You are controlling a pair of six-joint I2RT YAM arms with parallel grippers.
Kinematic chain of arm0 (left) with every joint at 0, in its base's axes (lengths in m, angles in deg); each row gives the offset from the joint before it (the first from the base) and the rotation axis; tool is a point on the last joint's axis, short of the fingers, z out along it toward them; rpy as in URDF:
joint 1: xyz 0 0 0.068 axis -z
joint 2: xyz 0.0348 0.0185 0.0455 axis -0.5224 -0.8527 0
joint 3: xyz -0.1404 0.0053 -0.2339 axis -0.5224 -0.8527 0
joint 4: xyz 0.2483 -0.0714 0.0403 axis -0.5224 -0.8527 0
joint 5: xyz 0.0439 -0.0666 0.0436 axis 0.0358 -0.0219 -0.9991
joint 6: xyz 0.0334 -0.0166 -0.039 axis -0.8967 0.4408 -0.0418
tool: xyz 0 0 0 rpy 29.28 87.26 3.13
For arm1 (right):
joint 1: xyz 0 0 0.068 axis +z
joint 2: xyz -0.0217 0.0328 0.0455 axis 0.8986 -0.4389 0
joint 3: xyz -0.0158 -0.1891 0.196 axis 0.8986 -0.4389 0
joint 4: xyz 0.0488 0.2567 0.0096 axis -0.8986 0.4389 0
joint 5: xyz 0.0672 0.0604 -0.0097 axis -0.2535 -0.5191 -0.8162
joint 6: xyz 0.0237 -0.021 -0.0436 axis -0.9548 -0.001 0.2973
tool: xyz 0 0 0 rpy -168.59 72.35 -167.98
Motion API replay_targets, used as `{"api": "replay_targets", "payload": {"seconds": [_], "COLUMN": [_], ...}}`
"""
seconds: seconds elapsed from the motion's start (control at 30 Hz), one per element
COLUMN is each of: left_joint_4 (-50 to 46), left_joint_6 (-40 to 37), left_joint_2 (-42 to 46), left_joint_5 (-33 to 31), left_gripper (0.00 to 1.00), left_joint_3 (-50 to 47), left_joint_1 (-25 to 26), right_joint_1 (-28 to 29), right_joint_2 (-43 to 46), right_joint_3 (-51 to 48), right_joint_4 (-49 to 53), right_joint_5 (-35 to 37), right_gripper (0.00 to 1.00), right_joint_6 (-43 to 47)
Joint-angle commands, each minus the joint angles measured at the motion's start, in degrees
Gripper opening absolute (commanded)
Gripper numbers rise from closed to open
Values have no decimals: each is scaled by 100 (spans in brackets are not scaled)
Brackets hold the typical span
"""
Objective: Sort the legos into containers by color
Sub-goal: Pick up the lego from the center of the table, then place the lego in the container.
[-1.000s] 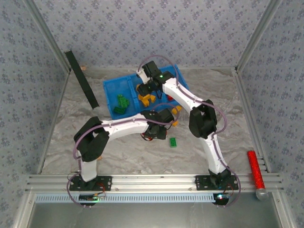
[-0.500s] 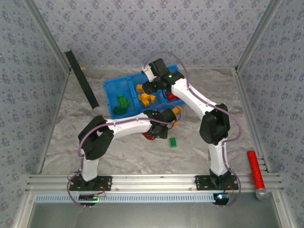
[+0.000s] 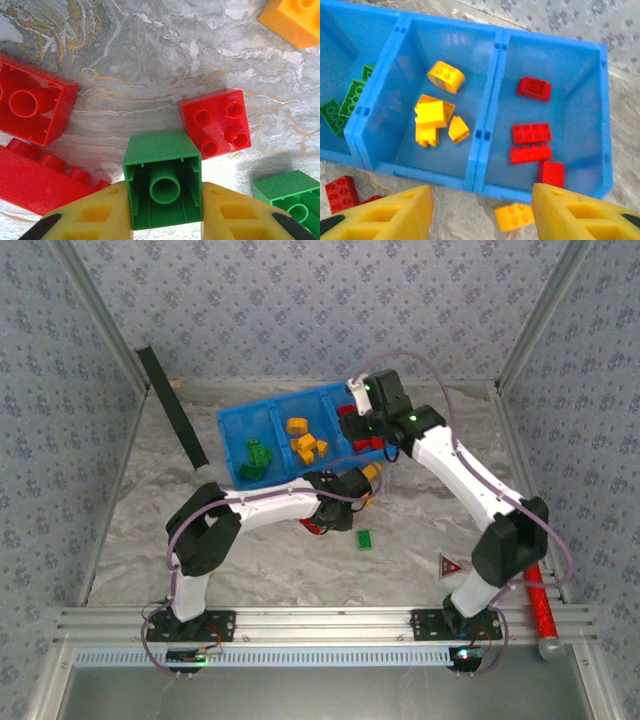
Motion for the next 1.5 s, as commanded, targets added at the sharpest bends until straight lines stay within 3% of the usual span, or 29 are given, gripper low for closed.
{"api": "replay_targets", "payload": {"seconds": [0.0,0.2,0.33,0.57,0.8,1.0,1.23,1.47], "left_joint_4": [-89,-321,-592,-856,-937,-669,-288,-150], "left_joint_6": [-18,-156,-331,-601,-1059,-1433,-1652,-1835], "left_joint_2": [18,549,980,1758,2359,2398,1616,828], "left_joint_5": [-12,-20,-7,30,-249,-194,113,263], "left_gripper": [29,27,27,27,27,28,28,29], "left_joint_3": [78,197,346,313,265,243,333,606], "left_joint_1": [-82,-159,-274,-754,-1779,-2743,-3467,-3795], "right_joint_1": [-54,-64,-47,471,1666,2266,2438,2455], "right_joint_2": [583,1870,2605,3001,2082,915,-92,-776], "right_joint_3": [-582,-2328,-3382,-4138,-3847,-3241,-2662,-2250], "right_joint_4": [62,3,-219,-607,-954,-948,-968,-869], "right_joint_5": [182,280,-53,-565,-248,-71,-175,-227], "right_gripper": [57,59,61,65,69,71,73,73], "right_joint_6": [-285,-602,-687,-955,-1058,-919,-828,-728]}}
